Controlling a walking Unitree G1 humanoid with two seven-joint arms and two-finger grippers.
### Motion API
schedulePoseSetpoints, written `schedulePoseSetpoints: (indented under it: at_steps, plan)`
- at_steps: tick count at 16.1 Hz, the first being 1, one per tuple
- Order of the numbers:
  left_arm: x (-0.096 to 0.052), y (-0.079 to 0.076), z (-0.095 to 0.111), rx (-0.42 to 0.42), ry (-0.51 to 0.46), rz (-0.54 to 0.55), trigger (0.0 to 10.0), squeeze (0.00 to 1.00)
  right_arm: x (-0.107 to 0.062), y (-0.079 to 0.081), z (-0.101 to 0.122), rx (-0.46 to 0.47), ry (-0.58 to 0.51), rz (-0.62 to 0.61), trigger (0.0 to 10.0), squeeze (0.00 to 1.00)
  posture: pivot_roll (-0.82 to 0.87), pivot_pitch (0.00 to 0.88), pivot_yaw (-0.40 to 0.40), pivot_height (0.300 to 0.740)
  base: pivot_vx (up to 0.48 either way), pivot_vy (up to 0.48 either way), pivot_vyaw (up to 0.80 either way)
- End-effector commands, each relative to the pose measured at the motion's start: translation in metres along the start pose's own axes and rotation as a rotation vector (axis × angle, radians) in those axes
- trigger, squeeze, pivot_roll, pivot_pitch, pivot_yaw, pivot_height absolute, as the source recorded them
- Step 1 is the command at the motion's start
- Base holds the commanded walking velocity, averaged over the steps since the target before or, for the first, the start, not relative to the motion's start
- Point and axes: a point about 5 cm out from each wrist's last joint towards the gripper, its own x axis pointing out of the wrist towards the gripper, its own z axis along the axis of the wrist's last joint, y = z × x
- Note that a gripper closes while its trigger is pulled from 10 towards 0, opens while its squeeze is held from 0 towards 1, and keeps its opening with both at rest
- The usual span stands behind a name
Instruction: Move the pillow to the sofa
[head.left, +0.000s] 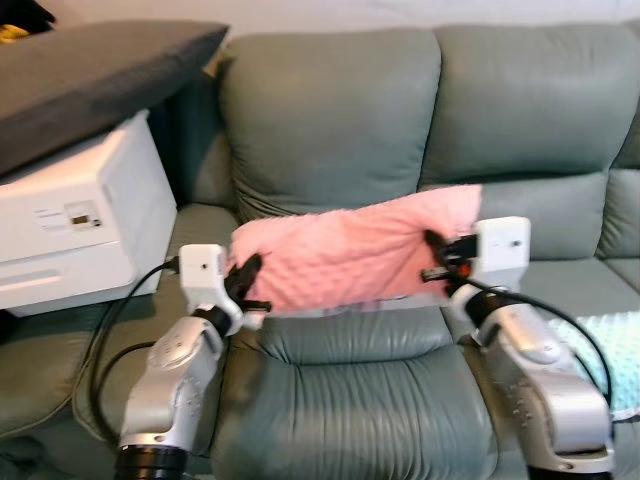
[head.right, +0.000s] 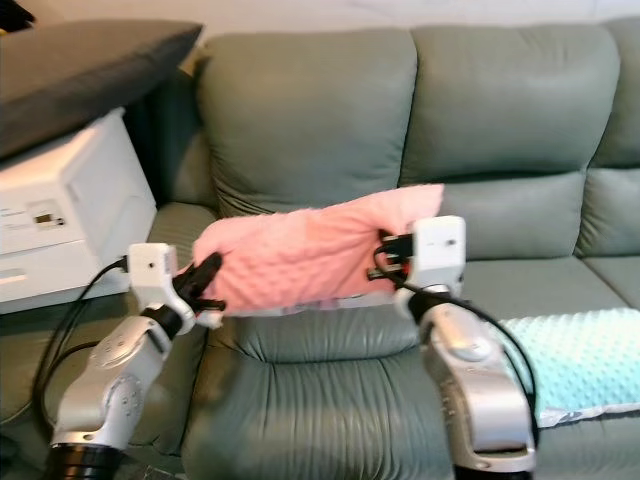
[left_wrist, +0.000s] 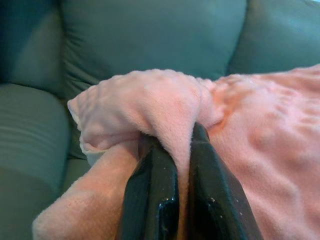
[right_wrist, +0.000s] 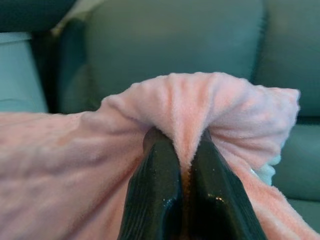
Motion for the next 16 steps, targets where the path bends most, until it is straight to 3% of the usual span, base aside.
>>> schedulePoseSetpoints:
  at_steps: [1, 7, 9, 12, 16]
  plan:
    - [0.0, 0.007, -0.002, 0.032, 0.01, 0.032, 10.0, 0.0, 0.0, -0.002, 0.0, -0.005, -0.004, -0.009, 10.0, 0.0, -0.09, 0.0, 0.033, 0.74, 0.0, 0.0, 0.0]
    - [-0.004, 0.019, -0.025, 0.103, 0.105, 0.038, 10.0, 0.0, -0.001, -0.043, -0.035, -0.021, 0.125, -0.178, 10.0, 0.0, -0.09, 0.0, 0.044, 0.74, 0.0, 0.0, 0.0]
    - [-0.006, 0.024, -0.033, 0.12, 0.139, 0.037, 10.0, 0.0, -0.001, -0.049, -0.039, -0.02, 0.14, -0.206, 10.0, 0.0, -0.08, 0.0, 0.051, 0.74, 0.0, 0.0, 0.0]
    - [-0.01, 0.029, -0.035, 0.158, 0.142, 0.009, 10.0, 0.0, -0.002, -0.051, -0.045, -0.018, 0.153, -0.226, 10.0, 0.0, -0.07, 0.0, 0.067, 0.74, 0.0, 0.0, 0.0]
    - [-0.01, 0.035, -0.026, 0.209, 0.125, 0.014, 10.0, 0.0, 0.0, -0.045, -0.046, 0.004, 0.139, -0.22, 10.0, 0.0, -0.06, 0.0, 0.082, 0.74, 0.443, 0.0, 0.0]
